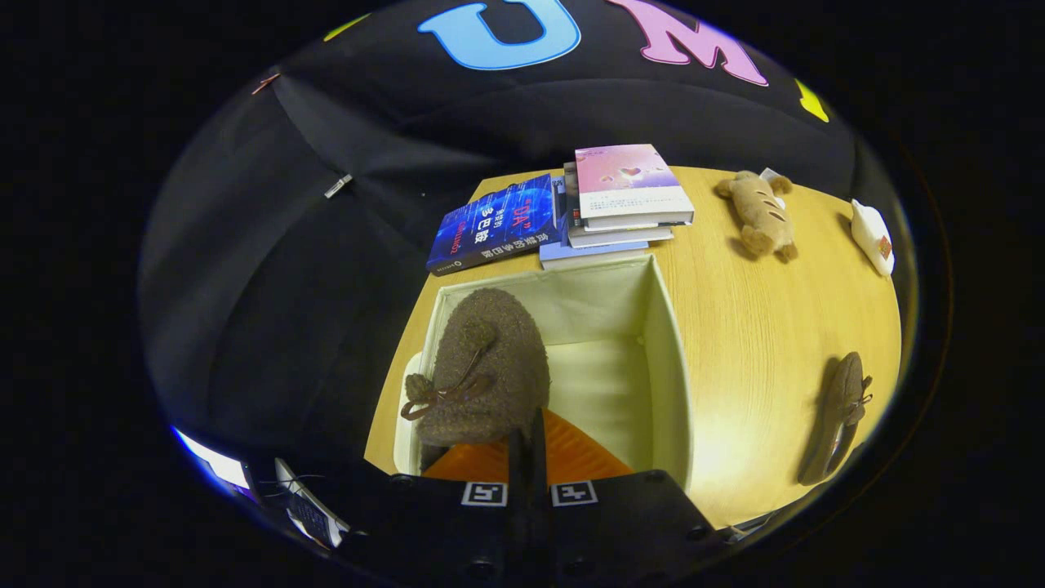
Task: Open the storage box then place both shoes into the box .Put the left shoe in first, then the right shoe, with the right side of both shoes facing outward in a uniform manner.
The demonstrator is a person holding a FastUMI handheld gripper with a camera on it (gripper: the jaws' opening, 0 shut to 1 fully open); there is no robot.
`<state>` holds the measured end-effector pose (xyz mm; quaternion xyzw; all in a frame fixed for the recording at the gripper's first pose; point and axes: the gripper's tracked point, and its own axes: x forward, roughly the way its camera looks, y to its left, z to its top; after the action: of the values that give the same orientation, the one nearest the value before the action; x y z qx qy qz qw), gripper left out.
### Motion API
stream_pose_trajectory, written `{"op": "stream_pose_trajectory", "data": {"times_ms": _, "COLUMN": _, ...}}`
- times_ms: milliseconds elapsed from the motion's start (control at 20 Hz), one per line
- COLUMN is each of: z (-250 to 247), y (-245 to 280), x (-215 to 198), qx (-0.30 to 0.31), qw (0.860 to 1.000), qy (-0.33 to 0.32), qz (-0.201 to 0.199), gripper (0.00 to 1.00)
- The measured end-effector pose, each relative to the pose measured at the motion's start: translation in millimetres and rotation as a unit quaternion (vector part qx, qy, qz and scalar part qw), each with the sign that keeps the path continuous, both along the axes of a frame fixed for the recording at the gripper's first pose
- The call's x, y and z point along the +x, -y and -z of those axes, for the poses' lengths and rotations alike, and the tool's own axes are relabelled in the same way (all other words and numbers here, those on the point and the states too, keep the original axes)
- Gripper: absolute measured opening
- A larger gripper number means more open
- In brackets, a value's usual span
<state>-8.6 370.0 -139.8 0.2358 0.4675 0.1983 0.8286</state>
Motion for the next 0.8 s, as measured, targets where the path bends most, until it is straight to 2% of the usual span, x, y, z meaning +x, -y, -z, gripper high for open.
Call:
{"op": "stream_pose_trajectory", "data": {"times_ms": 400, "z": 15, "y": -12, "x": 3, "qx": 0.004, "qw": 0.999, "qy": -0.03, "qz": 0.019, "gripper": 0.05}}
{"op": "stream_pose_trajectory", "data": {"times_ms": 500, "z": 18, "y": -17, "x": 1, "qx": 0.013, "qw": 0.999, "qy": -0.037, "qz": 0.013, "gripper": 0.05}}
{"op": "stream_pose_trajectory", "data": {"times_ms": 600, "z": 20, "y": -23, "x": -4, "qx": 0.022, "qw": 0.999, "qy": -0.041, "qz": 0.001, "gripper": 0.12}}
{"op": "stream_pose_trajectory", "data": {"times_ms": 700, "z": 19, "y": -28, "x": -8, "qx": 0.035, "qw": 0.999, "qy": -0.039, "qz": -0.01, "gripper": 0.34}}
{"op": "stream_pose_trajectory", "data": {"times_ms": 800, "z": 12, "y": -23, "x": -8, "qx": 0.036, "qw": 0.999, "qy": -0.026, "qz": -0.018, "gripper": 0.79}}
